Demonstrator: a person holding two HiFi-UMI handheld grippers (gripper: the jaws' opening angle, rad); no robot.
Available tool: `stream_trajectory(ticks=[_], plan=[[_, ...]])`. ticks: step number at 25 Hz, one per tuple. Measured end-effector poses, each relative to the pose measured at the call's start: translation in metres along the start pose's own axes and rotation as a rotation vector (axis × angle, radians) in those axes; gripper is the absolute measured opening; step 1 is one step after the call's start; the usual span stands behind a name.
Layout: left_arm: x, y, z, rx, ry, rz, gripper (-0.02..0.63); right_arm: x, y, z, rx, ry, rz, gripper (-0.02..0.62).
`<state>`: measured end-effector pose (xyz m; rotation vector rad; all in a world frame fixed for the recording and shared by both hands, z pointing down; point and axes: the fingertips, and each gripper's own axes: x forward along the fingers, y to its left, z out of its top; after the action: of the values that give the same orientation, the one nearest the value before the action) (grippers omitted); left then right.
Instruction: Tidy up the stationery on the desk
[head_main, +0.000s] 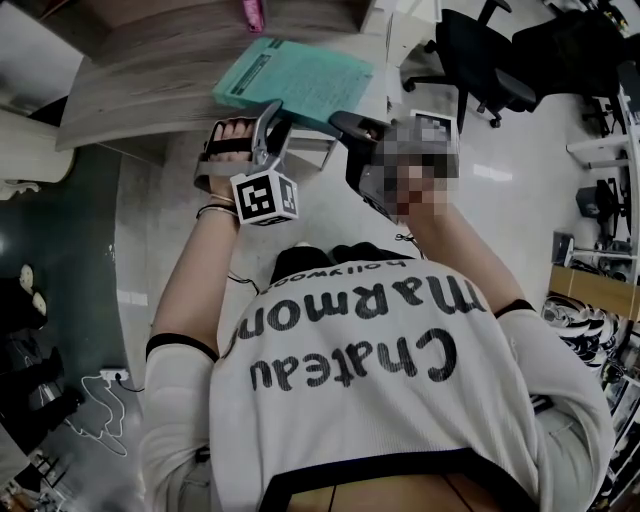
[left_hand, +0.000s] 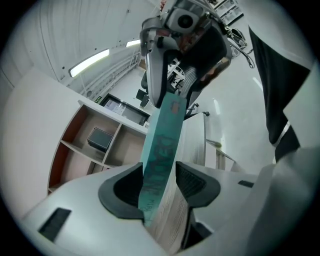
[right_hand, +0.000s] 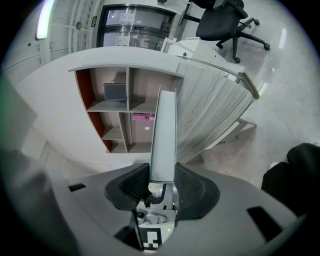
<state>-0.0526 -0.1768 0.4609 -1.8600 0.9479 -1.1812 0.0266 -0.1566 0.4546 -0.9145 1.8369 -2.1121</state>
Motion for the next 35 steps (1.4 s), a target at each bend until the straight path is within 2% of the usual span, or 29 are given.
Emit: stream_trajectory(ticks=[11, 19, 26, 31, 35], plan=[[-0.009, 0.001, -0.007, 0.099, -0.030, 0.031, 0.175, 0.005, 0.001, -0.008, 0.009, 0.047, 0.009, 0.172], [-0.028, 0.001, -0.025, 0.104, -0.071, 0.033, 0.167, 0.018, 0.006, -0.026, 0.017, 0.084, 0.018, 0.173], [-0.035, -0.004, -0.043, 0.007, -0.076, -0.019, 0.158, 0.033, 0.013, -0.030, 0.042, 0.092, 0.039, 0.186], [-0.039, 0.004, -0.055, -0.086, -0.067, -0.016, 0.156, 0.044, 0.031, -0.032, -0.039, 0.122, 0.084, 0.200], [-0.045, 0.017, -0.070, -0.215, -0.059, 0.004, 0.156, 0.056, 0.051, -0.035, -0.087, 0.148, 0.137, 0.227]])
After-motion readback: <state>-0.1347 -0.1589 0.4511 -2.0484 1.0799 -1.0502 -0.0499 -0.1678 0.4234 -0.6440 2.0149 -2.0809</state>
